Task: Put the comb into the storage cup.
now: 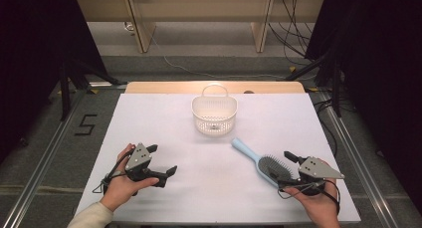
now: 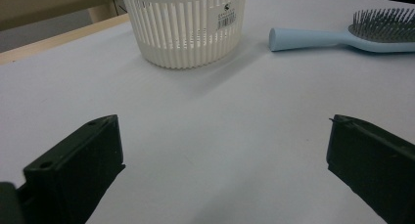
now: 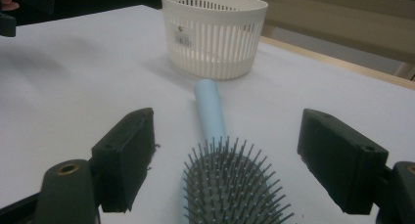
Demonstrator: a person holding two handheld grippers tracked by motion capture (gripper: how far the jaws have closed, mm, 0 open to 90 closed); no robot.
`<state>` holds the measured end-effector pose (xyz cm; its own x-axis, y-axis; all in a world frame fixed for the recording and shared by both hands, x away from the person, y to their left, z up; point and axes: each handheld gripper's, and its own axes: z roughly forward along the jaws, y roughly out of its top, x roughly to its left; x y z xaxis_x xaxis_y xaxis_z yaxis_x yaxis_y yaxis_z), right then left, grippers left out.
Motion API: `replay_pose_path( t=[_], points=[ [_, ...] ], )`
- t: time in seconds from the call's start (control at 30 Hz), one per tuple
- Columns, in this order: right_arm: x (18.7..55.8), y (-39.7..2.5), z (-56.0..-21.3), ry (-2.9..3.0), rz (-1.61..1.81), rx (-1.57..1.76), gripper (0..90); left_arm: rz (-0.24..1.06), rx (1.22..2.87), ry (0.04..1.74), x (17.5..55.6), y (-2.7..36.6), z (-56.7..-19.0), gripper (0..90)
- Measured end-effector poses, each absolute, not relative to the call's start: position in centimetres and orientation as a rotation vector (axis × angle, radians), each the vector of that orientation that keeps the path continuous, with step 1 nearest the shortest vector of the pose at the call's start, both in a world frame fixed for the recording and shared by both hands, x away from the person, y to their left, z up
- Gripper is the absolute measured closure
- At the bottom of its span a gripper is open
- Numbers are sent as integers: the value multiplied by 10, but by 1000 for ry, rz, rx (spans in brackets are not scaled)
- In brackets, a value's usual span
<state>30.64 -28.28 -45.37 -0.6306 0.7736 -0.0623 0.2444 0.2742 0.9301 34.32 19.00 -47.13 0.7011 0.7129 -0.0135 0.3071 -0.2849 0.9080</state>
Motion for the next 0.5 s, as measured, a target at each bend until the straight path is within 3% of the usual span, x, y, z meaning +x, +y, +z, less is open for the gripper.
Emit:
replay_pose_path(
  t=[0.1, 0.2, 0.23, 0.3, 0.5],
  points=[
    [308, -282, -453, 2025, 1353, 922, 238, 492, 1875, 796, 343, 190, -471, 0],
    [311, -280, -450, 2004, 1339, 924, 313, 491, 1876, 795, 343, 189, -472, 0],
    [314, -277, -447, 1989, 1340, 928, 380, 491, 1876, 795, 343, 189, -472, 0],
    [316, -274, -446, 1984, 1338, 925, 408, 491, 1876, 794, 343, 189, -472, 0],
    [336, -249, -437, 2065, 1269, 929, 731, 486, 1876, 794, 343, 189, -472, 1]
  ],
)
